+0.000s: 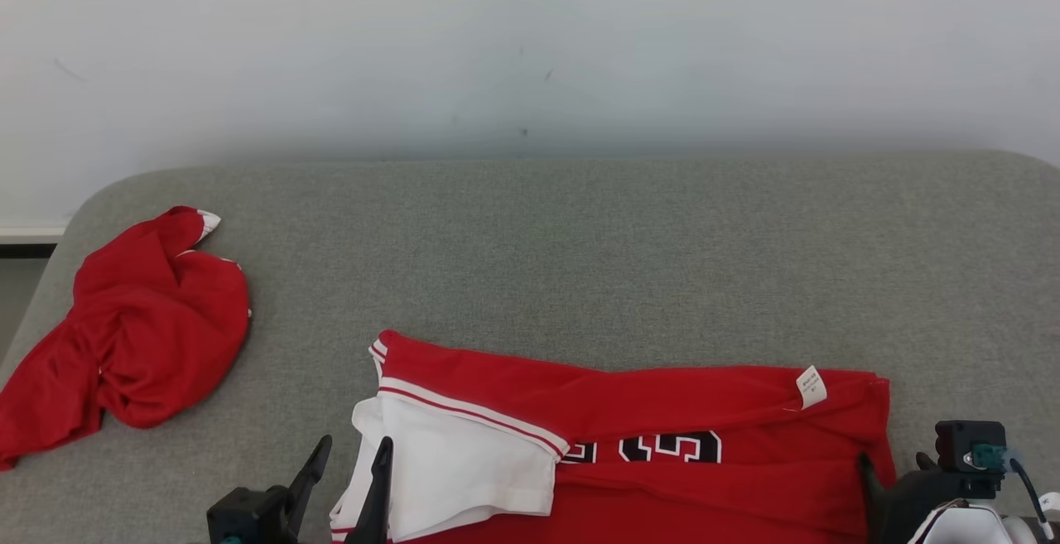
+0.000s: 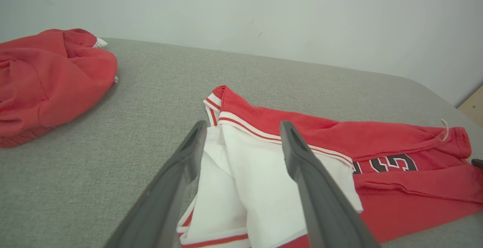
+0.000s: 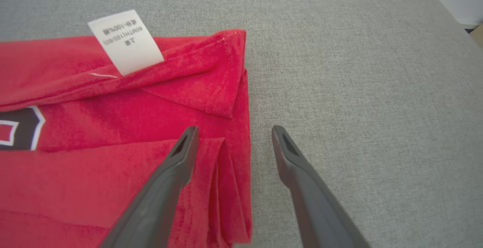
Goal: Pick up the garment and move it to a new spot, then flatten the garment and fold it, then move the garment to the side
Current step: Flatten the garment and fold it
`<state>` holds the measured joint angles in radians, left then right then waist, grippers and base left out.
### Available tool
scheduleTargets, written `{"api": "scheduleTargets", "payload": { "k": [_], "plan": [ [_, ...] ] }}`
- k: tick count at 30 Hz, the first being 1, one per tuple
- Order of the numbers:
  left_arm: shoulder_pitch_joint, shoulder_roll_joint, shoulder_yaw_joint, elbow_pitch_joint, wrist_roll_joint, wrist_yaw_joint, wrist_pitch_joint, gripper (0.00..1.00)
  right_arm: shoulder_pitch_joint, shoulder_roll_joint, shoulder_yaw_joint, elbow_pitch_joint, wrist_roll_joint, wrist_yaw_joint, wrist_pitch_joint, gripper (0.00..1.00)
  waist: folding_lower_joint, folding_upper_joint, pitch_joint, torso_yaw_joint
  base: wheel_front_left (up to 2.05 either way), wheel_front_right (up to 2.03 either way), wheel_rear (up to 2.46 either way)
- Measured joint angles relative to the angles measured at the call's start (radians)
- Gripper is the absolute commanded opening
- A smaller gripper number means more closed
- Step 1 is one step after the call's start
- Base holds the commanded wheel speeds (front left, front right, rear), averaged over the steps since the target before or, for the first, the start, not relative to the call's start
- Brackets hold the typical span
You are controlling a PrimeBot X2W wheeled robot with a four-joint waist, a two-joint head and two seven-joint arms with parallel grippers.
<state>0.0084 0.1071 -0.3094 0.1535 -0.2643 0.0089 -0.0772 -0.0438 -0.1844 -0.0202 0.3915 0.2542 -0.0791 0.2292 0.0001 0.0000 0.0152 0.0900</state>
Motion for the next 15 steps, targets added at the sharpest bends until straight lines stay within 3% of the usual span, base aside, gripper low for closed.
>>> {"api": "scheduleTargets", "payload": {
  "k": [15],
  "plan": [
    [-0.023,0.003,-0.002,0.003,0.0,-0.002,0.015,1.0,-0.049,-0.003,-0.023,0.059,0.026,-0.004,0.053,1.0,0.0,0.0001,0.05,0.035,0.0,0.0,0.0]
  ]
}}
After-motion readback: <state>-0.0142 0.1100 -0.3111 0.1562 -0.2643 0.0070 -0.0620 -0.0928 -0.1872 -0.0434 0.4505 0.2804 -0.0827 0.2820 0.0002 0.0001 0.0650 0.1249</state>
